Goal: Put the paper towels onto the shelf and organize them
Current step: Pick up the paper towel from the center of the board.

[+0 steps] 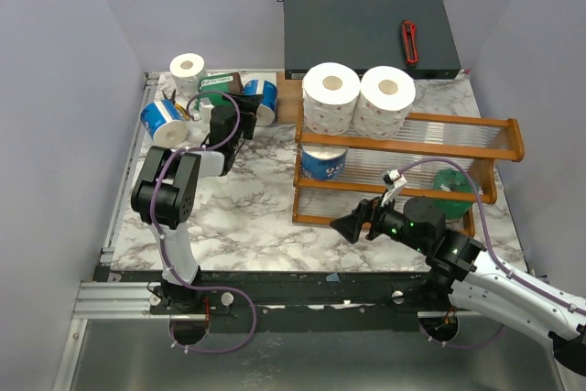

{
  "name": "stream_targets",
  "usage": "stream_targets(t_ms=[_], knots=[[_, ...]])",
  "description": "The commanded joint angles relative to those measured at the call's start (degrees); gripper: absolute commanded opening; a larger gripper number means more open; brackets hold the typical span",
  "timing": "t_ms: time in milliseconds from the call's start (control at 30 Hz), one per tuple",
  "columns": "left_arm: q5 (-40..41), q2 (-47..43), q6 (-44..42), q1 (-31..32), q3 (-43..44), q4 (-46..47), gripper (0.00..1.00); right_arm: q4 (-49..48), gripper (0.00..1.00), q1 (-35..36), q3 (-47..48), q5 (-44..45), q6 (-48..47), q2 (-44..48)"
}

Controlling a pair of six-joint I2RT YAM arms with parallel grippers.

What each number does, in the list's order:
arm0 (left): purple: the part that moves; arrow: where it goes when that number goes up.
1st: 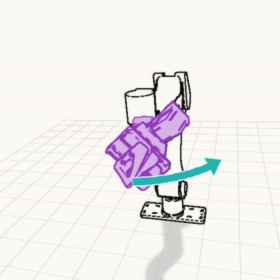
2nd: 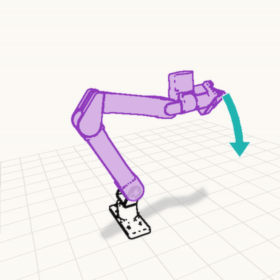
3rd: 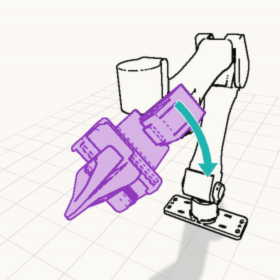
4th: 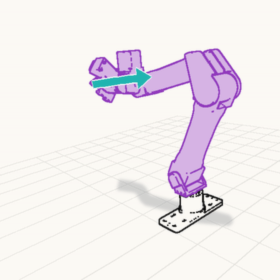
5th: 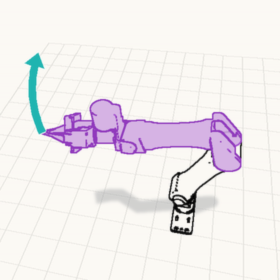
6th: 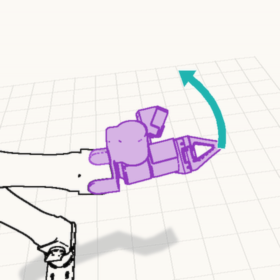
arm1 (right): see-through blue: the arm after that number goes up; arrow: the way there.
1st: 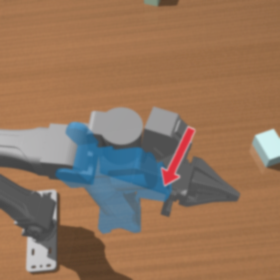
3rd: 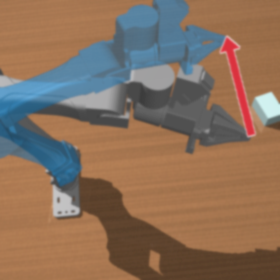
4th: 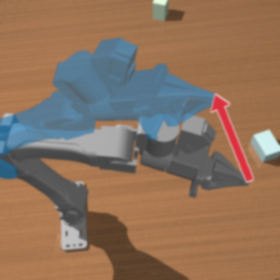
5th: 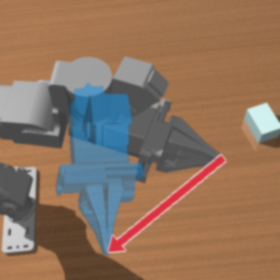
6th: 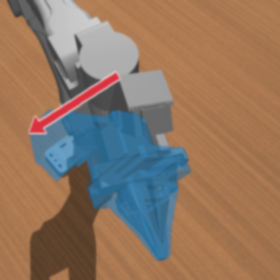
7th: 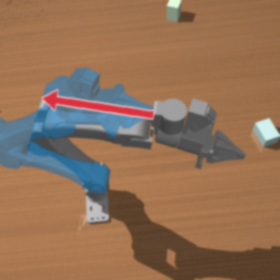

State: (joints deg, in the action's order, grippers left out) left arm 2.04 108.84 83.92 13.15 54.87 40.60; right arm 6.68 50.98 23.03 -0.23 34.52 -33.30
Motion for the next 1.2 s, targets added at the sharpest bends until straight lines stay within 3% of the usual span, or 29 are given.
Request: stream_targets(t_ms=[0,767,1167], knots=[[4.3,1.2,-0.2,0.6,2.6,-1.6,0.99,2.0,0.97,-0.2,-0.4,1.9,0.5,0.7],[9.2,6.2,-1.9,2.3,8.8,-5.3,0.98,2.1,0.97,-0.2,-0.7,2.5,0.2,0.4],[9.2,9.2,-1.6,2.3,10.9,-3.6,0.88,2.1,0.97,-0.1,-1.1,3.1,0.1,0.3]])
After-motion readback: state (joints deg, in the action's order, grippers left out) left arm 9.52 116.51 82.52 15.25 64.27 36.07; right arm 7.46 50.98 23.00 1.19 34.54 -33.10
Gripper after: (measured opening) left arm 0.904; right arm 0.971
